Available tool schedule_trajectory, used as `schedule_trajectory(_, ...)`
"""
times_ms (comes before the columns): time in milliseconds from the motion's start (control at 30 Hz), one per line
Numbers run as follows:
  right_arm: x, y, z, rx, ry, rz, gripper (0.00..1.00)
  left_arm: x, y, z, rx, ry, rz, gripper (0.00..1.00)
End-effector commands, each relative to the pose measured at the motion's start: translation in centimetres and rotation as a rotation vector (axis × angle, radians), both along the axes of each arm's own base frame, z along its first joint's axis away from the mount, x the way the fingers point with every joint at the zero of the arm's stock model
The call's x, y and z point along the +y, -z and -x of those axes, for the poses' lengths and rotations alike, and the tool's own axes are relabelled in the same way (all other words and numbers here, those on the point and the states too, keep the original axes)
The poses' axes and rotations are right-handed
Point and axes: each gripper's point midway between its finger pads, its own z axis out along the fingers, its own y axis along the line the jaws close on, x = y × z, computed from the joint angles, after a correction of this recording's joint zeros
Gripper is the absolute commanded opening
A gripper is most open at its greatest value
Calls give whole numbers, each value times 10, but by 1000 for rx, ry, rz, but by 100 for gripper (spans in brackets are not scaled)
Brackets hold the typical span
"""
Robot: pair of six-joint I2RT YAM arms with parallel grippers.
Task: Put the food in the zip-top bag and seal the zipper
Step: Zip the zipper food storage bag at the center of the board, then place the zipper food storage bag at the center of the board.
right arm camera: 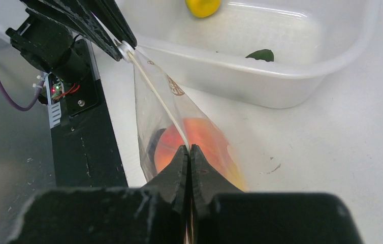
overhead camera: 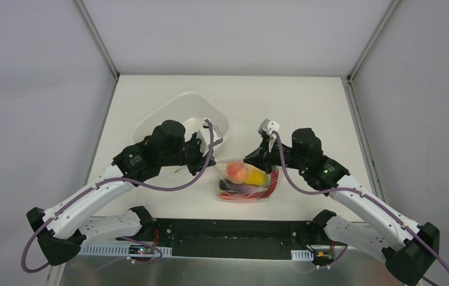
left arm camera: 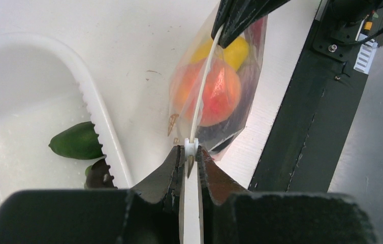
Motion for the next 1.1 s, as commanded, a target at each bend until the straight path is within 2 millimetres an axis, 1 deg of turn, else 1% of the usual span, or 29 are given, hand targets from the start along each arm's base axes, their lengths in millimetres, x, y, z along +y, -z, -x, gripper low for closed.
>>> schedule_trajectory(0, -5, -16, -11, -43, 73, -44, 0, 18, 8, -4, -7, -73, -37, 0)
schedule_trajectory(33, -5, -19, -11, -42, 71, -54, 0, 17, 7, -7, -7, -85, -31, 3)
schedule_trajectory(67, -4, -22, -11, -41, 72, -67, 0, 16, 5, -9, -8, -95, -22, 17)
schedule_trajectory(133, -3, -29, -14, -47, 95, -93, 0, 10, 0, -12, -10, -99, 7, 51)
schedule_trajectory(167, -5, -34, -19, -57, 125, -105, 0, 6, -4, -14, -13, -102, 28, 62)
schedule_trajectory(200, -8, -36, -26, -65, 168, -108, 0, 3, -9, -16, -17, -107, 51, 70)
schedule_trajectory(233, -12, -39, -33, -77, 214, -108, 0, 1, -13, -18, -25, -114, 73, 77)
schedule_trajectory(300, -23, -46, -48, -109, 310, -102, 0, -2, -23, -24, -47, -137, 114, 84)
schedule_trajectory(367, -36, -58, -64, -152, 410, -101, 0, -2, -29, -26, -63, -153, 137, 88)
schedule_trajectory(433, -49, -75, -78, -199, 490, -106, 0, -1, -33, -27, -71, -163, 155, 94)
schedule_trajectory(467, -53, -85, -85, -220, 514, -111, 0, -1, -34, -27, -72, -168, 163, 95)
schedule_trajectory(533, -59, -98, -95, -240, 539, -107, 0, 2, -34, -27, -78, -186, 178, 96)
schedule_trajectory(633, -61, -113, -104, -262, 541, -79, 0, 10, -34, -30, -100, -229, 189, 97)
schedule_trajectory(700, -59, -113, -104, -265, 517, -55, 0, 17, -34, -32, -121, -265, 192, 98)
schedule_trajectory(733, -55, -108, -100, -257, 482, -42, 0, 20, -35, -33, -110, -297, 208, 99)
schedule_trajectory(800, -46, -87, -89, -200, 402, -9, 0, 29, -36, -37, -124, -353, 221, 99)
schedule_trajectory(900, -34, -36, -62, -41, 266, 55, 0, 44, -39, -46, -157, -448, 237, 99)
schedule_trajectory(967, -28, 2, -37, 73, 176, 97, 0, 50, -40, -49, -168, -495, 248, 99)
schedule_trajectory(1033, -22, 26, -15, 167, 111, 110, 0, 55, -40, -53, -179, -531, 249, 99)
schedule_trajectory(1067, -20, 35, -5, 194, 80, 115, 0, 57, -40, -55, -182, -544, 249, 99)
